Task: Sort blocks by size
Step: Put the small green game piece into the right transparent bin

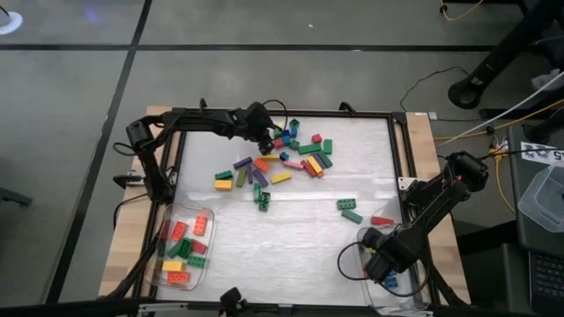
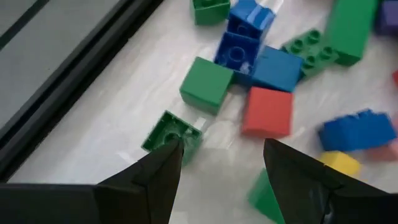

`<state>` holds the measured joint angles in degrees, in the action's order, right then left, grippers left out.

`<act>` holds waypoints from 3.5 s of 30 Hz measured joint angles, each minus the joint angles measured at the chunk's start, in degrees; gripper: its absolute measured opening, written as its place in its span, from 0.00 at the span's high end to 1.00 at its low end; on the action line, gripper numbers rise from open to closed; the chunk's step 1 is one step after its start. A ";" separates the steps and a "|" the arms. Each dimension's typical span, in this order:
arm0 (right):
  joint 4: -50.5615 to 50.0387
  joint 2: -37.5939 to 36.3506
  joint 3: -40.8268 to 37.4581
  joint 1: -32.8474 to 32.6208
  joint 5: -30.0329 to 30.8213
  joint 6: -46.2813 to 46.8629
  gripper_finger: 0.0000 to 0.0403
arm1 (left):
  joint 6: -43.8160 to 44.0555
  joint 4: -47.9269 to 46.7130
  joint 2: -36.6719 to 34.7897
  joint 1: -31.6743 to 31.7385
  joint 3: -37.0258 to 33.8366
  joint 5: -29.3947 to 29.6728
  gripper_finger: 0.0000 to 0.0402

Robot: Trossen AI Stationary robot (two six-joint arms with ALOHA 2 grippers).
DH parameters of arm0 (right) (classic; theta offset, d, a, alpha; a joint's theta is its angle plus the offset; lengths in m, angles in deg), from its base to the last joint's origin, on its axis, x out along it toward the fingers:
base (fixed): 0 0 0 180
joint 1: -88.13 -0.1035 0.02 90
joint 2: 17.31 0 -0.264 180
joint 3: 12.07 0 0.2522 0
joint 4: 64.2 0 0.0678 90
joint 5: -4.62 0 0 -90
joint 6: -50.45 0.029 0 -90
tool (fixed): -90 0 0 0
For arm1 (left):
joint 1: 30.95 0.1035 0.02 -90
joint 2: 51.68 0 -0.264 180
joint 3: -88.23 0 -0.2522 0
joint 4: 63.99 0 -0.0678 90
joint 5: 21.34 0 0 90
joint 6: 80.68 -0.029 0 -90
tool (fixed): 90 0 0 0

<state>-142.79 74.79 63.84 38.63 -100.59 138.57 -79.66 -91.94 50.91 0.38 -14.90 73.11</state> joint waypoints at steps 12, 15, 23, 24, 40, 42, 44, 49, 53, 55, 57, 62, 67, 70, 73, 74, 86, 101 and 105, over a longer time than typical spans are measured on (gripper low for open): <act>0.87 -0.02 0.02 0.00 -2.16 0.00 0.35 | -4.87 0.94 4.02 0.23 0.00 6.24 0.47; 1.07 -0.02 0.02 0.00 -1.94 0.00 0.35 | -7.39 1.11 5.19 0.23 0.00 6.30 0.47; 2.03 -0.04 0.02 0.00 -1.82 0.00 0.35 | -8.96 1.95 7.44 0.23 0.11 6.51 0.47; 2.02 -0.04 0.02 0.00 -1.82 0.02 0.35 | -8.96 2.00 7.44 0.23 0.13 6.51 0.47; 2.23 -0.07 0.02 0.00 -1.78 0.03 0.35 | -10.49 5.95 7.66 0.18 0.02 6.04 0.57; 2.24 -0.07 0.02 0.00 -1.77 -0.20 0.35 | -10.49 5.79 7.66 0.18 0.02 6.03 0.65; 2.23 -0.07 0.12 0.00 -1.78 -1.61 0.35 | -10.47 5.81 7.66 0.18 0.02 6.03 0.75; 0.90 -0.07 3.42 -0.04 -0.62 -3.65 0.35 | -8.22 5.68 7.50 0.05 0.02 5.85 0.81; -0.13 -0.11 8.27 -0.04 6.12 -6.44 0.35 | -7.12 3.90 5.85 0.05 0.25 3.27 0.81; 0.19 -0.11 10.56 -0.04 9.91 -7.92 0.35 | -7.03 2.09 4.20 -0.07 0.55 2.29 0.81; 1.81 -0.20 12.04 -0.01 13.84 -10.30 0.35 | -6.68 0.46 2.28 -0.27 0.55 1.23 0.81; 6.02 -0.20 12.74 0.02 27.99 -16.03 0.35 | -1.82 -3.36 -3.32 -0.87 0.61 -9.94 0.81; 9.05 -0.11 12.13 1.24 46.70 -24.65 0.35 | 7.65 -4.21 -6.73 -2.77 0.62 -31.58 0.80; 11.04 -0.11 12.11 2.87 57.08 -32.79 0.35 | 11.32 -3.68 -7.16 -5.11 0.63 -41.81 0.79; 14.93 -0.11 12.09 5.34 64.29 -44.38 0.35 | 12.83 -2.68 -7.16 -8.60 0.63 -45.36 0.79; 16.70 -0.11 12.09 6.33 65.69 -48.66 0.35 | 13.04 -2.27 -7.16 -10.05 0.63 -45.46 0.79; 35.62 -0.11 12.04 18.55 58.72 -82.07 0.35 | 19.93 14.71 -7.14 -24.22 0.62 -45.73 0.78; 48.33 -0.07 12.02 19.19 53.26 -102.70 0.35 | 27.66 26.99 -7.14 -30.22 0.61 -48.01 0.78; 48.50 -0.07 12.02 19.19 53.15 -103.74 0.36 | 28.09 27.32 -7.14 -31.06 0.61 -48.00 0.78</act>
<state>-94.29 74.72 75.87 57.82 -47.44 34.83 -51.57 -64.63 43.78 -30.69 -14.28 25.11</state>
